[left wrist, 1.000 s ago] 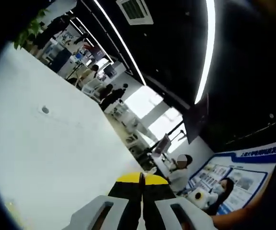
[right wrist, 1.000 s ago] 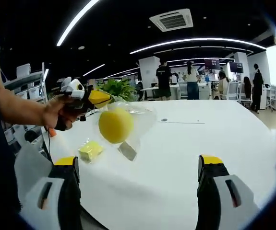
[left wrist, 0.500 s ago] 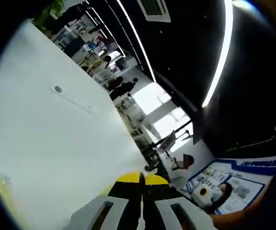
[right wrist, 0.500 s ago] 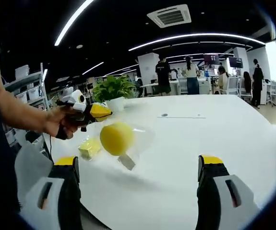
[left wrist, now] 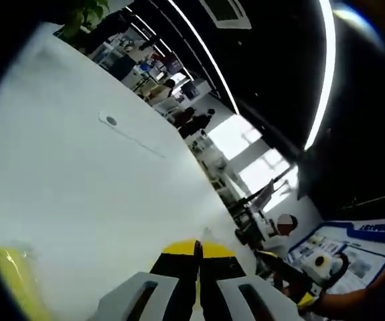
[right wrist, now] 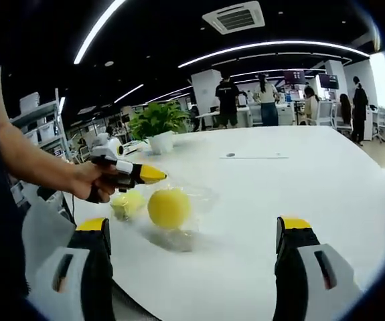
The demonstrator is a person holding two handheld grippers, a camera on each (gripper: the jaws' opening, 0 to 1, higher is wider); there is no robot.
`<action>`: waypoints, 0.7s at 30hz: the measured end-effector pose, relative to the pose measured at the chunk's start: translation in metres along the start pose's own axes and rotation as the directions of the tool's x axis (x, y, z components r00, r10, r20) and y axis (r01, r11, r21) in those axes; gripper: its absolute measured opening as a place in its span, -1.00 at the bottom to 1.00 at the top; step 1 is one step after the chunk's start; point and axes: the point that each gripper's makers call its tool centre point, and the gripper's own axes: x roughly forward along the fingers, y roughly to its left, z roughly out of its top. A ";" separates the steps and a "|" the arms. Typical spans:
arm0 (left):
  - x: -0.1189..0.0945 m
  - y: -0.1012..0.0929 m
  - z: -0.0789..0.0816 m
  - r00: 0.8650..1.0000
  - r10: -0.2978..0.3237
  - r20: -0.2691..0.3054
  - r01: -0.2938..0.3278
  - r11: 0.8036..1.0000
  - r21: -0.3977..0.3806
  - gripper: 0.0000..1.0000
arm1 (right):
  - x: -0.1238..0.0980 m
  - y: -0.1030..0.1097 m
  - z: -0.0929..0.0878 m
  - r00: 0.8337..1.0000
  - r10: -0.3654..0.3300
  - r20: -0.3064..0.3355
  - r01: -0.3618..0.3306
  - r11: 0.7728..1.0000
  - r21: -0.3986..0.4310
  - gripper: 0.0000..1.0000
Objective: Compare the silicone blocks by pressing each to a similar depth, holding the contact briefly, and releasing to observe deformation and rebound differences across the visible hardness samples.
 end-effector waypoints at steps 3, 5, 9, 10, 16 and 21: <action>0.001 0.010 -0.002 1.000 0.029 -0.010 -0.029 0.999 0.044 -1.00 | 0.000 0.000 -0.003 1.000 -0.002 -0.005 0.002 1.000 0.009 0.93; 0.002 0.024 -0.001 0.997 0.079 -0.008 -0.078 0.993 0.090 -1.00 | 0.000 0.000 -0.004 1.000 0.000 -0.008 0.000 1.000 0.011 0.93; 0.002 0.043 -0.009 0.987 0.158 -0.037 -0.152 0.980 0.126 -1.00 | 0.000 0.000 -0.006 1.000 0.000 -0.015 0.001 1.000 0.017 0.93; 0.002 0.047 -0.012 0.982 0.180 -0.054 -0.171 0.976 0.134 -1.00 | 0.000 -0.001 -0.007 1.000 -0.003 -0.018 0.003 1.000 0.017 0.93; 0.005 0.061 -0.015 0.975 0.213 -0.070 -0.199 0.965 0.169 -1.00 | 0.001 0.000 -0.013 0.999 -0.001 -0.036 0.002 1.000 0.021 0.93; 0.005 0.089 -0.024 0.939 0.319 -0.128 -0.271 0.917 0.294 -1.00 | 0.004 -0.001 -0.019 0.998 0.001 -0.057 -0.001 1.000 0.015 0.93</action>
